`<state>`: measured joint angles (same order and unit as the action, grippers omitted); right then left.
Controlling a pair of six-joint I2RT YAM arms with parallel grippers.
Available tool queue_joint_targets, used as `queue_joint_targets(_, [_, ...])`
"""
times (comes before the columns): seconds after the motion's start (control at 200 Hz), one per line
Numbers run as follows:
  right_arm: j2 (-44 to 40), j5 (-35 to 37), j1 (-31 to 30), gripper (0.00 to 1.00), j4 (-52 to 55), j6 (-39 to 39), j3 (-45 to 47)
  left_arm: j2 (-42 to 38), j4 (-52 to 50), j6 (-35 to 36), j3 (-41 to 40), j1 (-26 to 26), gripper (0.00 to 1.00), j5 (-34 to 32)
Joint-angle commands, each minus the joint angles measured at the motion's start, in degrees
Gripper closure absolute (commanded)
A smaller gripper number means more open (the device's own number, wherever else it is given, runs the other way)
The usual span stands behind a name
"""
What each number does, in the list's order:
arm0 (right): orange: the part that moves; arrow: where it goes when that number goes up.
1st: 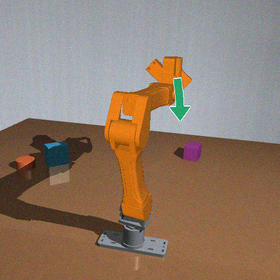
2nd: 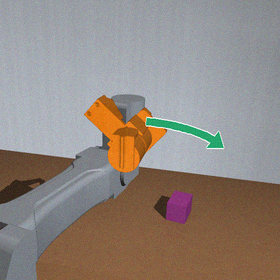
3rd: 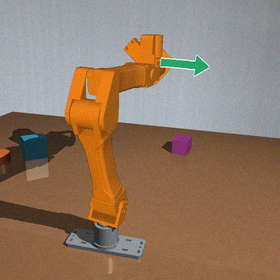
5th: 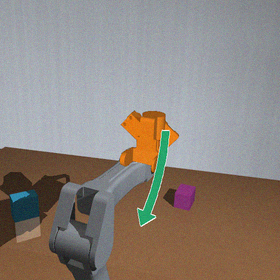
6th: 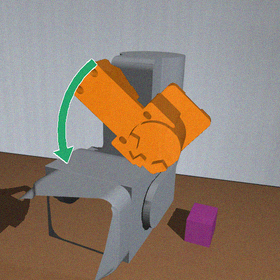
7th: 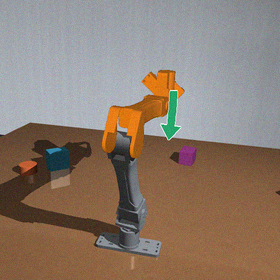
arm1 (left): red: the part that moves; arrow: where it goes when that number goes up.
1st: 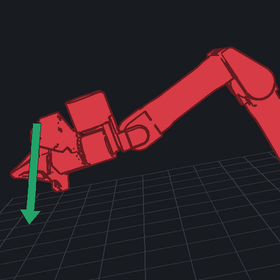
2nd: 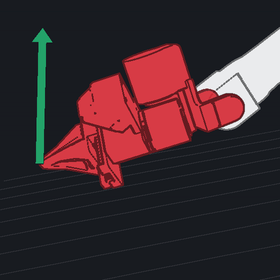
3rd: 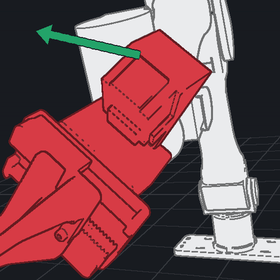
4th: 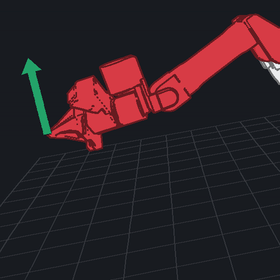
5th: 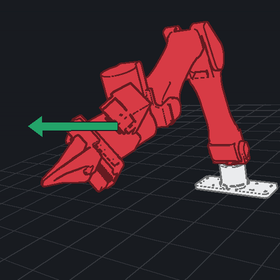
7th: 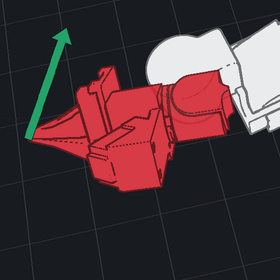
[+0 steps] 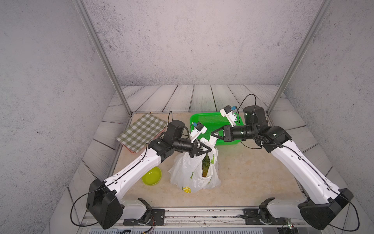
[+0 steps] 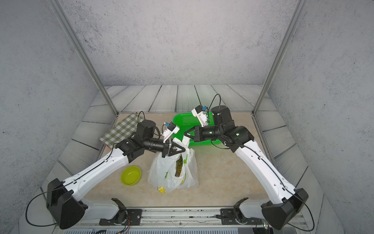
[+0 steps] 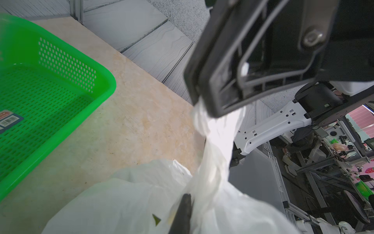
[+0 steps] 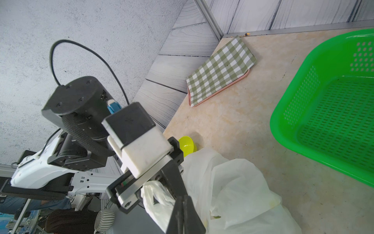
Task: Place the pineapple into a plastic bag & tie a knot
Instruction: Cross the plastic bag at the center of the board.
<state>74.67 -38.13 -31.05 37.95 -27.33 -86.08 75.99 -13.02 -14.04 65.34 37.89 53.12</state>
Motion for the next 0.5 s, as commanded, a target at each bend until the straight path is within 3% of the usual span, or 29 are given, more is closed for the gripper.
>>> queue_joint_targets(0.0, [-1.6, 1.4, 0.3, 1.00, -1.3, 1.0, -2.7, -0.3, -2.0, -0.4, -1.6, -0.2, 0.87, -0.7])
queue_joint_targets(0.3, [-1.6, 2.0, 0.3, 1.00, -0.2, 1.7, -4.3, -0.7, -2.1, -0.8, -3.4, -0.4, 0.89, -2.2])
queue_joint_targets(0.495, [-2.2, -2.1, 0.2, 1.00, -2.6, -1.4, -2.9, -1.2, -3.2, -1.3, -3.4, -0.9, 1.00, -6.6])
